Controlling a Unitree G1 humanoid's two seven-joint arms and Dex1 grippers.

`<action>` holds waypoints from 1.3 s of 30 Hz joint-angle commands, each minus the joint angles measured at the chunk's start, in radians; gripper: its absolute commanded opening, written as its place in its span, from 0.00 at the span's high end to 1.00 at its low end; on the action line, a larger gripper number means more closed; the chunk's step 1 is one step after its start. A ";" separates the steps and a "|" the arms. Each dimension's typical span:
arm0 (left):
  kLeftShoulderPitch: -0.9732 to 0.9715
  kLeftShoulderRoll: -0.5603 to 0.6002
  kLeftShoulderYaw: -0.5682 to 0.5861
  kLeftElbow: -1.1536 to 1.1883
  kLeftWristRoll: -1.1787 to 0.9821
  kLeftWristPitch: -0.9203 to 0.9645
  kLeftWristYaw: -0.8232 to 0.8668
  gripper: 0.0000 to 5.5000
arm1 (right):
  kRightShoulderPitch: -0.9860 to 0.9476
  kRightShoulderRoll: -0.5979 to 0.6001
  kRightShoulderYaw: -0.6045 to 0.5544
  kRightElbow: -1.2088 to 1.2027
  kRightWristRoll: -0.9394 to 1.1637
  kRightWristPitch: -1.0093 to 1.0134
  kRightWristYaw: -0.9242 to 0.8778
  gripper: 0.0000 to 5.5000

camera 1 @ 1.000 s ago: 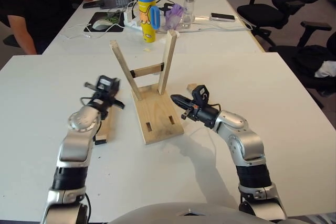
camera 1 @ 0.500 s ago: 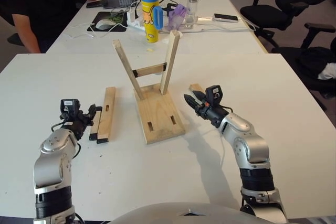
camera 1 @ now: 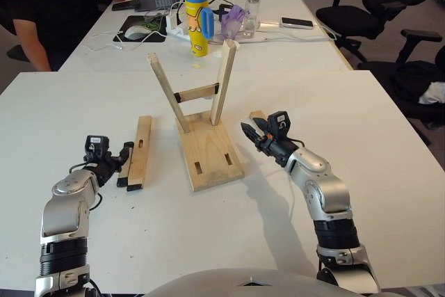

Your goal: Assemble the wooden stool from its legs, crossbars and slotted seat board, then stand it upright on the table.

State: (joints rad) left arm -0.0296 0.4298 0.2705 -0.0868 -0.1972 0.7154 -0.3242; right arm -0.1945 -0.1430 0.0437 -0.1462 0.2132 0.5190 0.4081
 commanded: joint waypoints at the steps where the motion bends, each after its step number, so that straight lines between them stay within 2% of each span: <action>1: 0.023 0.010 -0.027 -0.008 -0.016 0.069 -0.021 0.45 | 0.007 -0.002 0.003 -0.011 0.007 0.014 -0.015 0.61; 8: 0.026 -0.014 -0.032 -0.008 -0.053 0.156 -0.020 0.45 | 0.012 -0.001 0.012 -0.011 0.006 0.018 -0.024 0.61; 11: 0.035 -0.026 -0.008 0.008 -0.065 0.188 0.000 0.52 | 0.003 0.000 0.016 -0.016 -0.007 0.016 -0.041 0.61; 17: 0.080 0.008 -0.050 0.047 -0.042 0.165 -0.019 0.70 | -0.032 -0.003 0.004 -0.039 -0.018 0.037 -0.088 0.61; 19: 0.090 0.025 -0.071 0.057 -0.017 0.113 -0.021 0.76 | -0.035 0.012 -0.005 -0.052 -0.007 0.017 -0.103 0.61; 24: 0.016 0.009 -0.001 0.054 -0.033 -0.067 0.006 0.76 | -0.018 0.036 -0.043 -0.070 0.108 0.074 -0.060 0.61; 27: -0.032 -0.004 0.036 -0.045 -0.039 -0.260 0.013 0.76 | -0.020 0.063 -0.107 -0.096 0.235 0.137 -0.050 0.61; 31: -0.138 -0.043 0.055 -0.179 -0.096 -0.425 0.013 0.76 | -0.040 0.078 -0.170 -0.114 0.361 0.215 -0.058 0.61; 34: -0.199 -0.048 0.010 -0.267 -0.093 -0.470 0.017 0.76 | -0.077 0.103 -0.230 -0.149 0.533 0.306 -0.068 0.55; 39: -0.238 -0.073 -0.182 -0.382 -0.047 -0.454 -0.003 0.76 | -0.156 0.116 -0.274 -0.203 0.740 0.396 -0.118 0.41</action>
State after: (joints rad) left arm -0.2519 0.3718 0.1640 -0.4444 -0.2628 0.2379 -0.3151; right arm -0.3120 -0.0357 -0.2178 -0.3185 0.8904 0.8854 0.3182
